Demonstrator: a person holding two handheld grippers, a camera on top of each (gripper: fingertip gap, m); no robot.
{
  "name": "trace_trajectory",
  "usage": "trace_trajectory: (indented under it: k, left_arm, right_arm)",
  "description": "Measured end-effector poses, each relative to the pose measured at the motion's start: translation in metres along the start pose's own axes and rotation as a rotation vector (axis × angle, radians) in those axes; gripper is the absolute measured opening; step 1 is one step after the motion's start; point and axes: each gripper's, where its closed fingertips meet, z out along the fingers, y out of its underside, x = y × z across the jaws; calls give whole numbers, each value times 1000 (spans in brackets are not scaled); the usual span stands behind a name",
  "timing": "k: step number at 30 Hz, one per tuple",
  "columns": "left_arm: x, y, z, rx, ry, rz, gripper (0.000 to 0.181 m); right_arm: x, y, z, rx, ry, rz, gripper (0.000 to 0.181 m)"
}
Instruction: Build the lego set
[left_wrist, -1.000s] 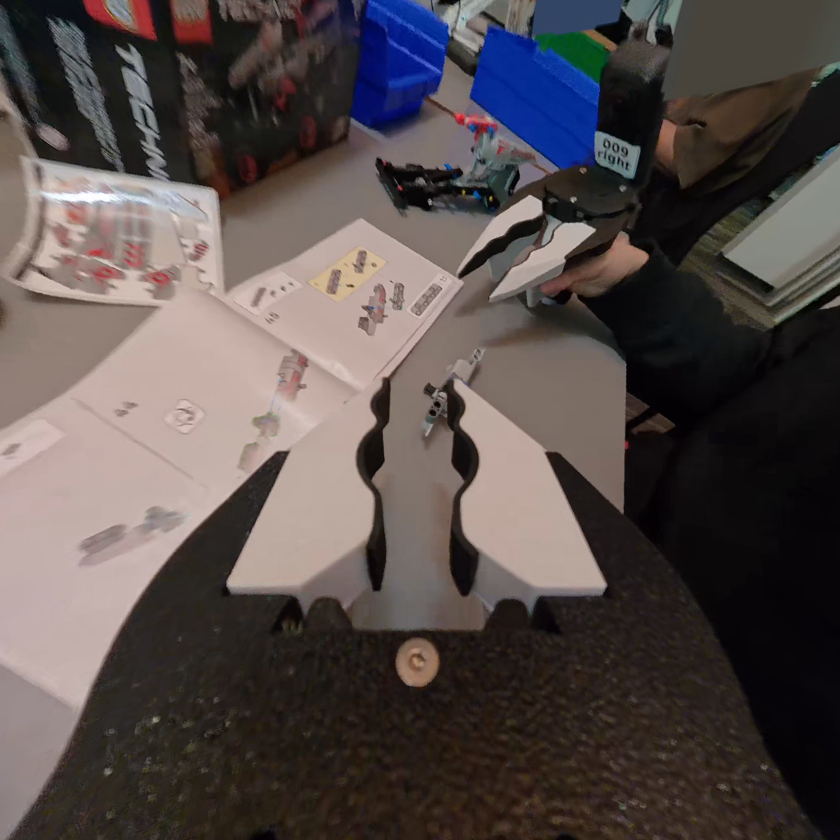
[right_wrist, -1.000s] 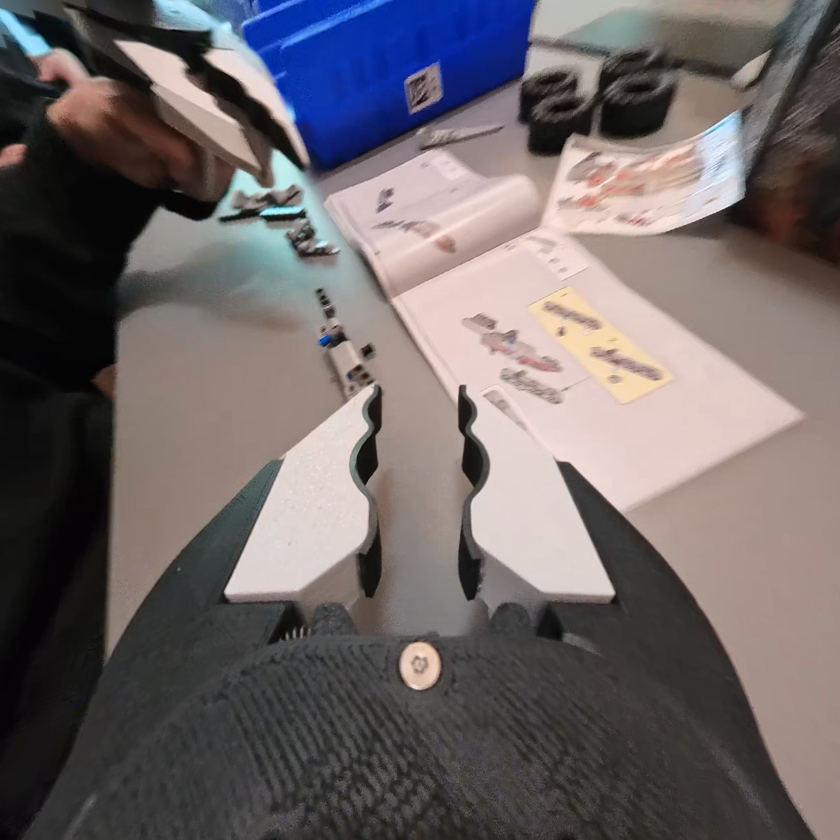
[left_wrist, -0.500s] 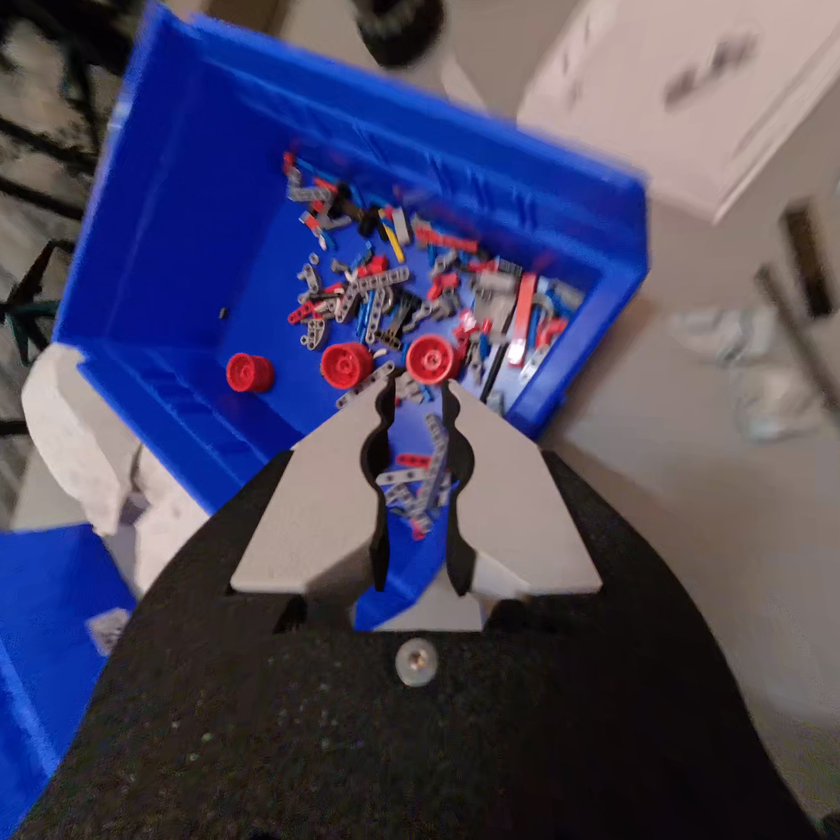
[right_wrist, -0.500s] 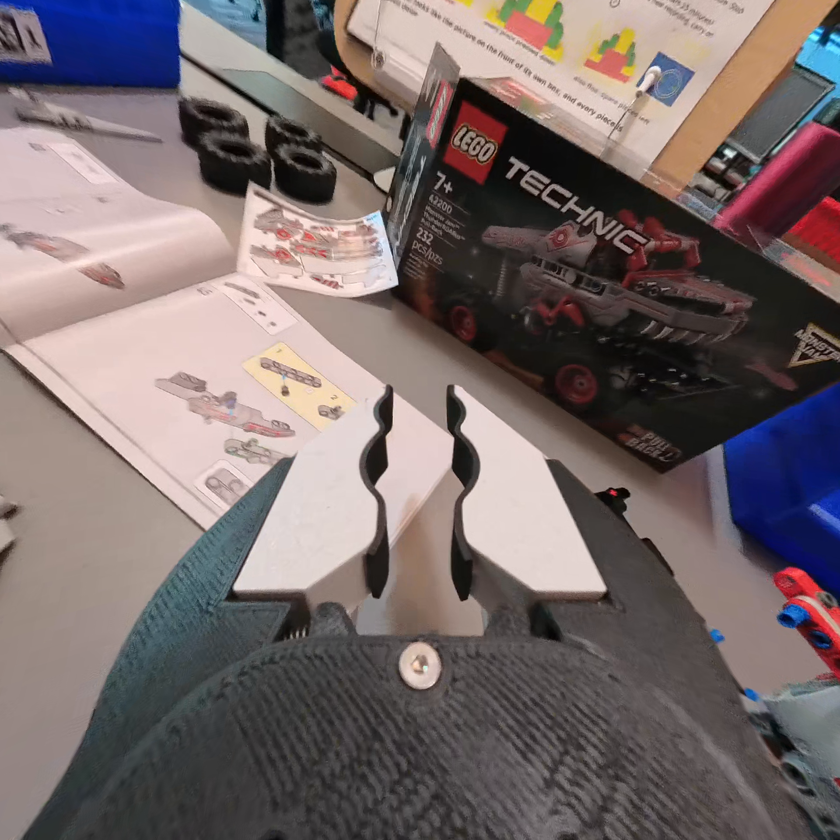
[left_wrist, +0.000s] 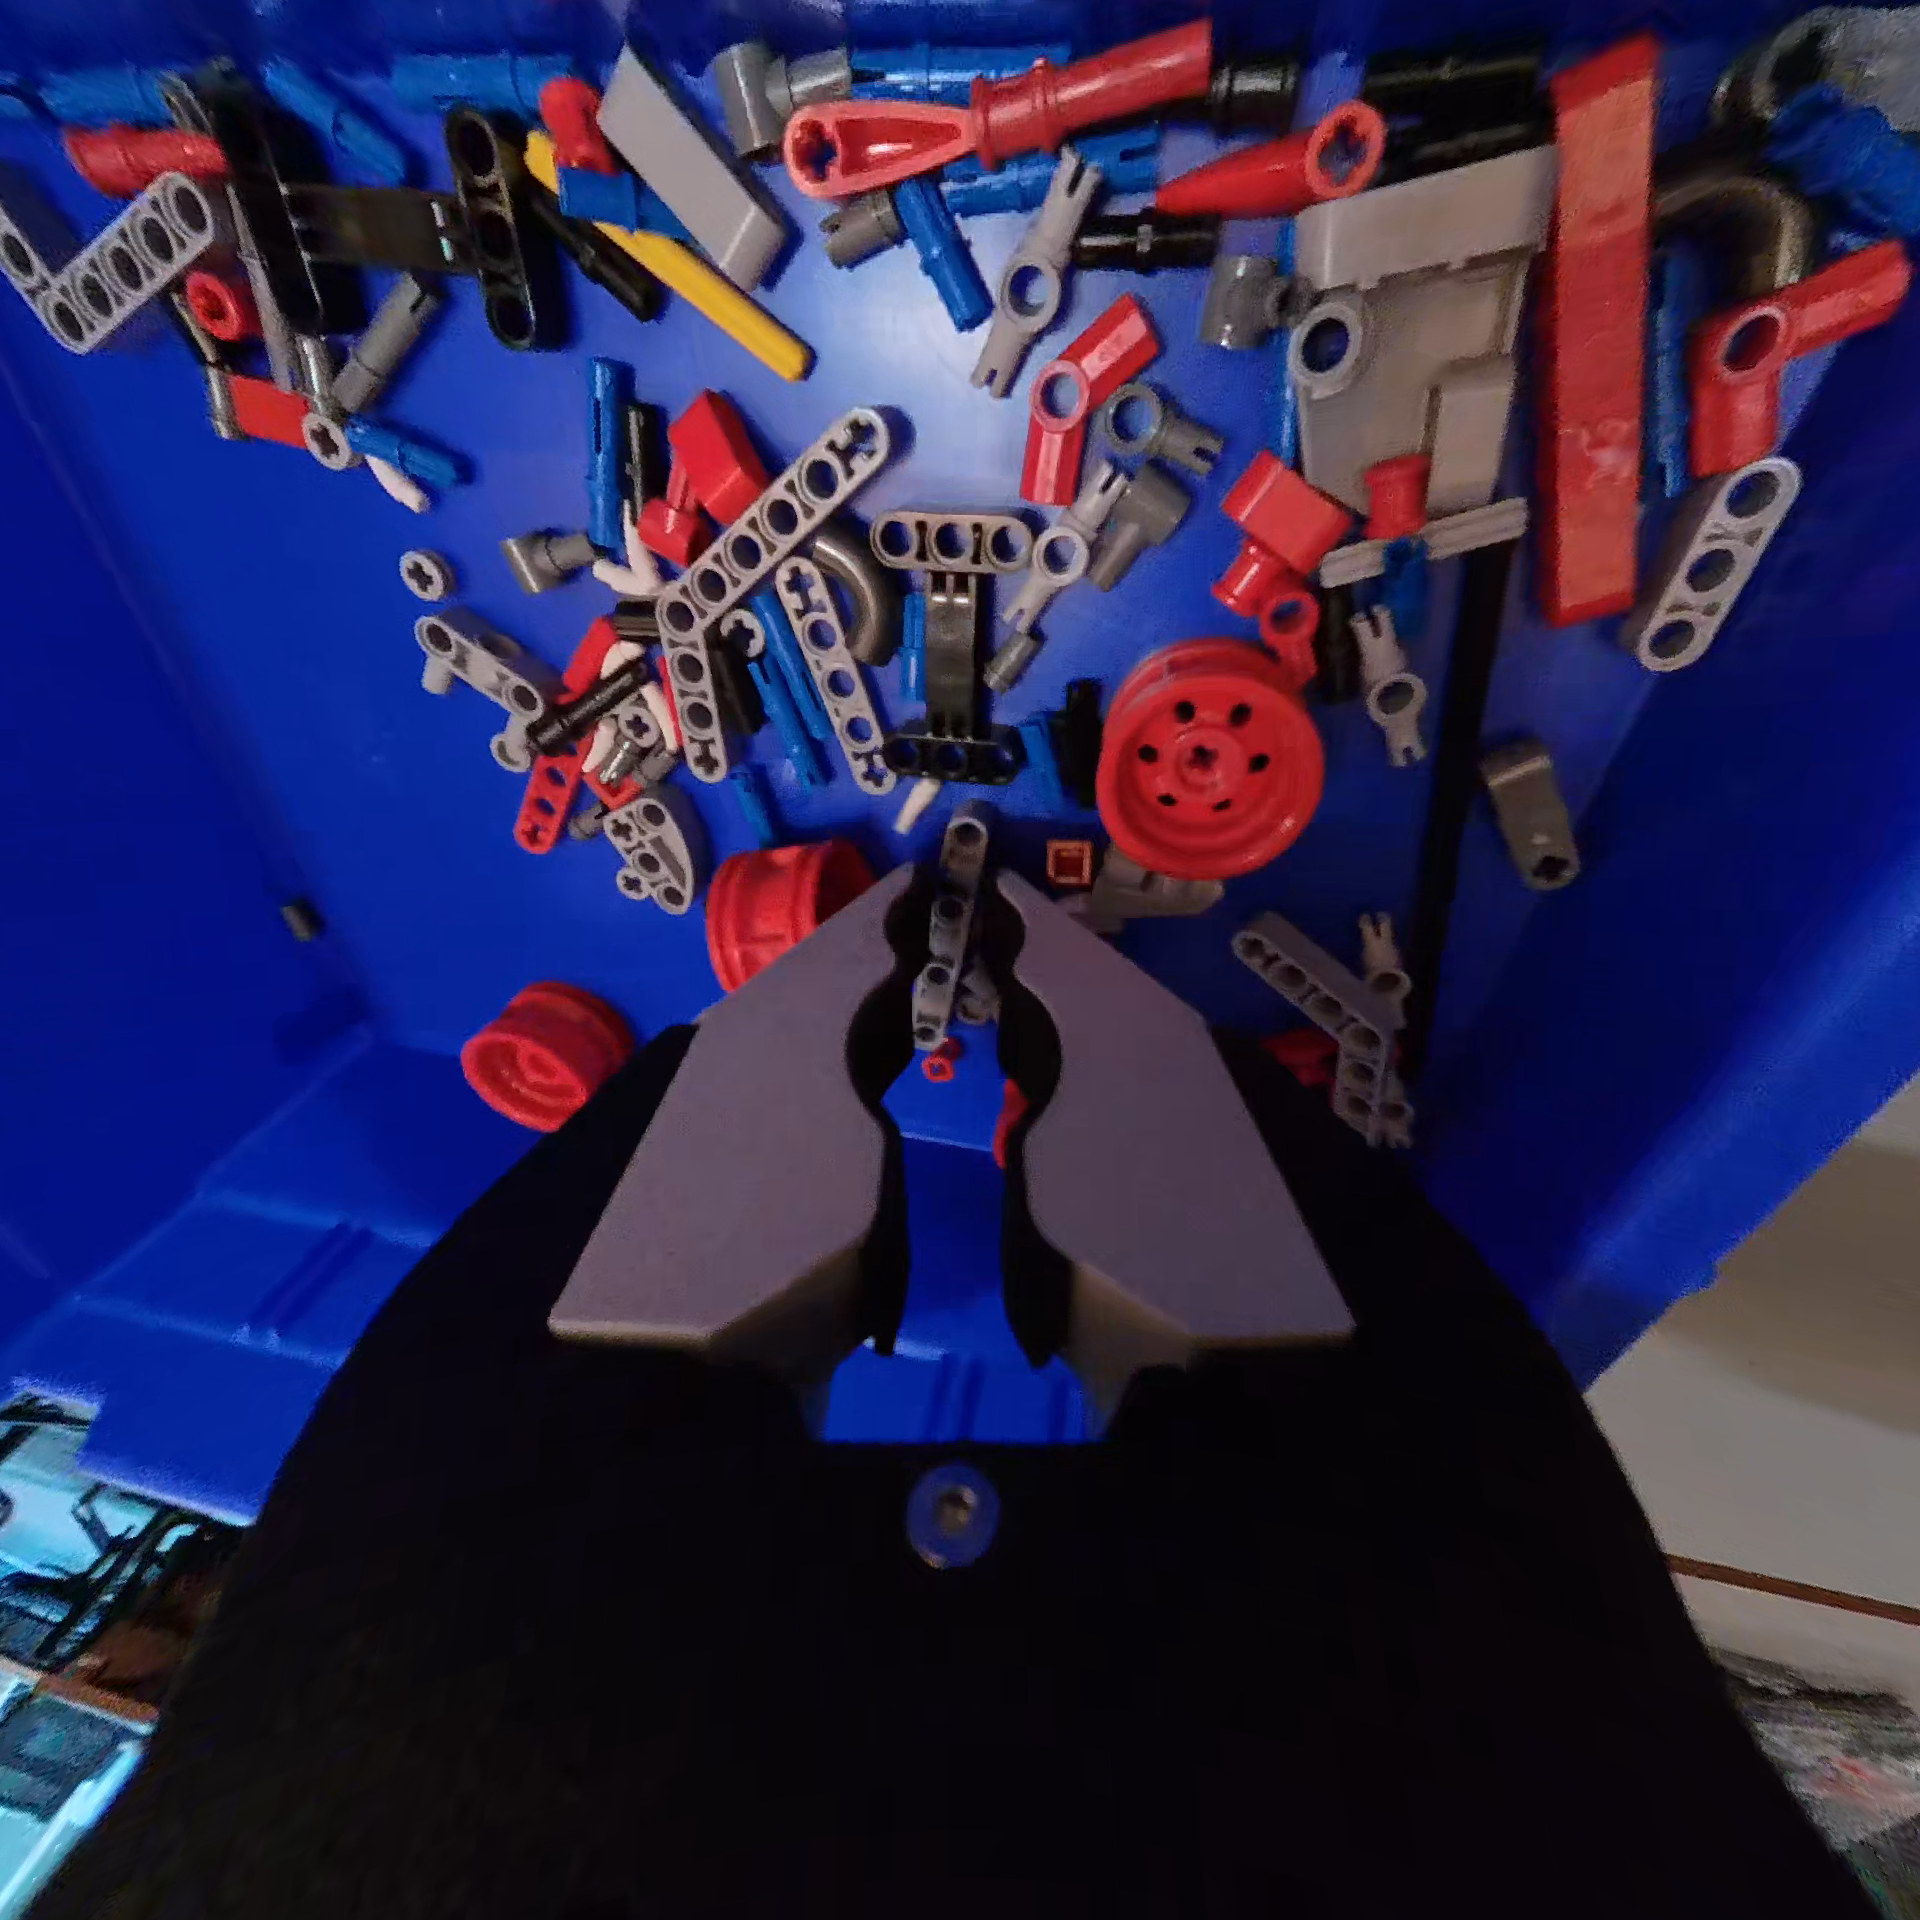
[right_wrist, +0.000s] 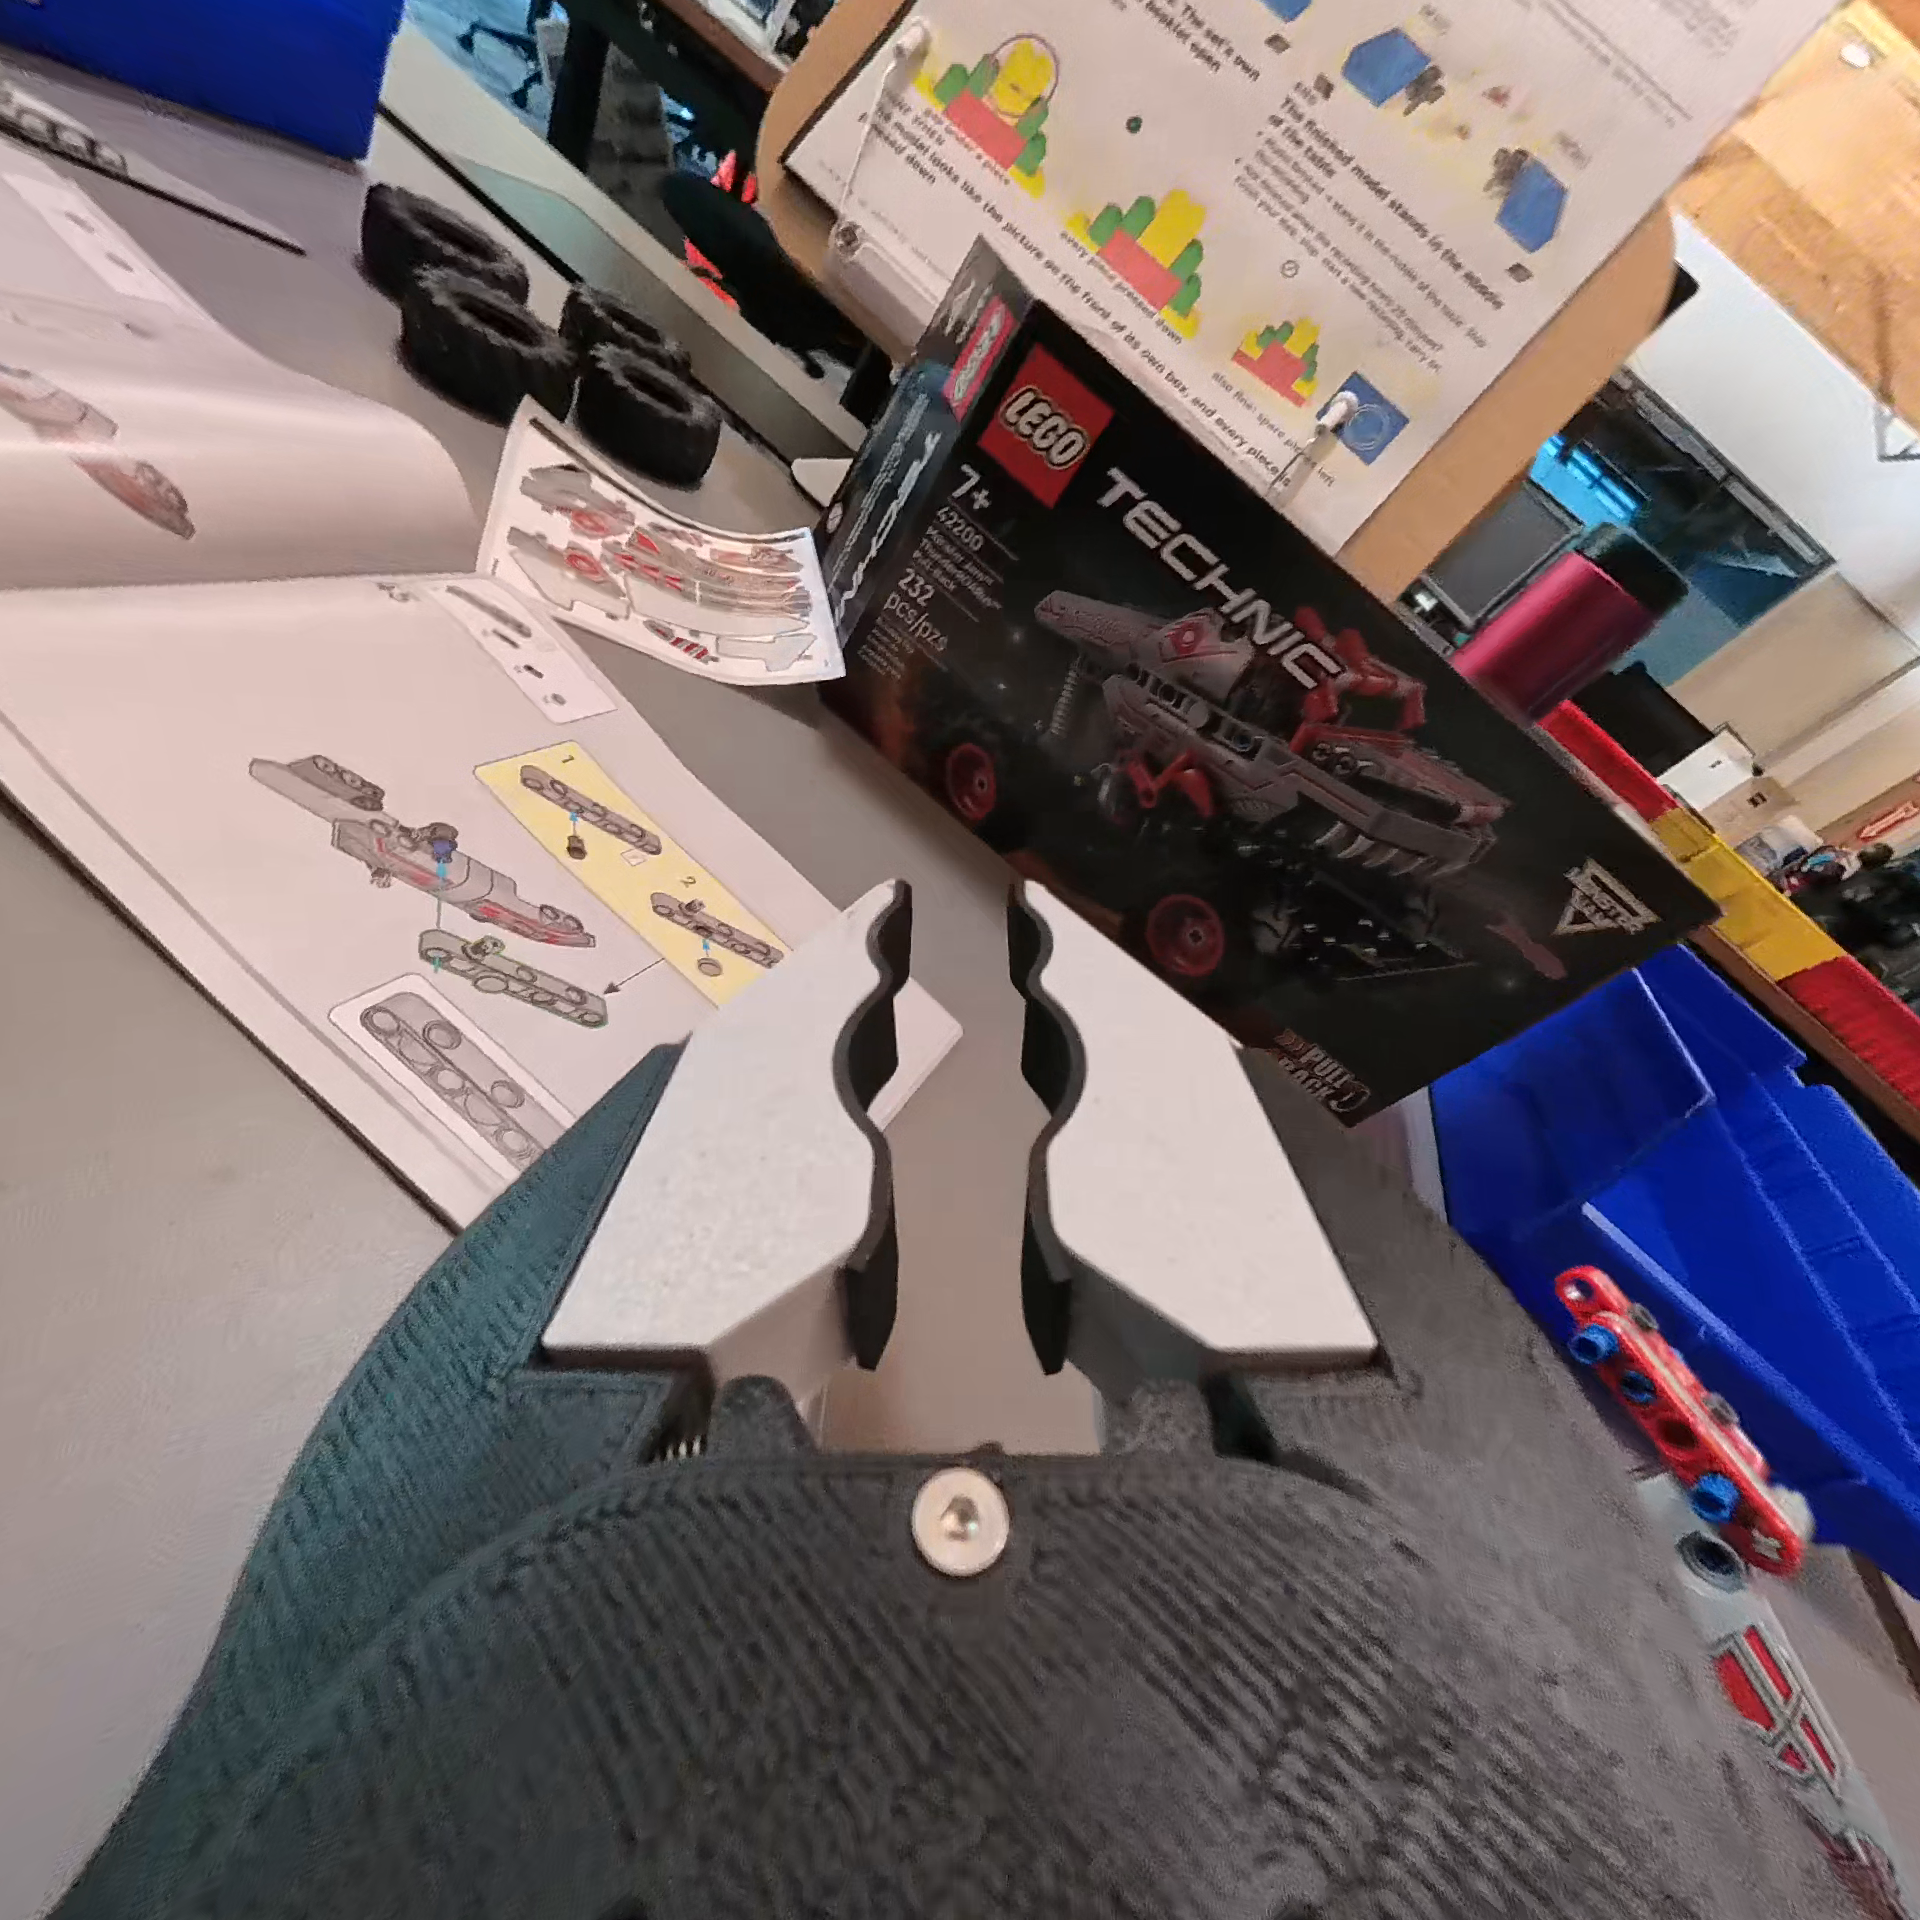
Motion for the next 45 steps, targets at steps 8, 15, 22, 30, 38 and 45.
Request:
trace_trajectory:
  k: [8, 15, 22, 30, 38, 45]
  left_arm:
    - [-9, -2, -59, 150, -110, -231, 6]
    - [26, -92, -200, 859, -59, -523, 5]
    - [120, -210, -200, 876, 36, -347, 5]
    - [139, -334, -149, 811, 88, -269, 5]
    - [101, -402, -126, 826, 64, -257, 5]
    - [99, -417, -110, 885, 52, -257, 5]
  right_arm:
    - [-6, -3, -3, 14, 6, -64, 16]
    - [-18, -31, -18, 167, -70, -4, 19]
    - [-74, -79, -41, 330, -496, 164, 22]
    - [-114, -104, -49, 308, -849, 158, 27]
    - [-94, -91, -19, 238, -992, 123, 22]
    - [-83, -58, -18, 189, -1006, 69, 15]
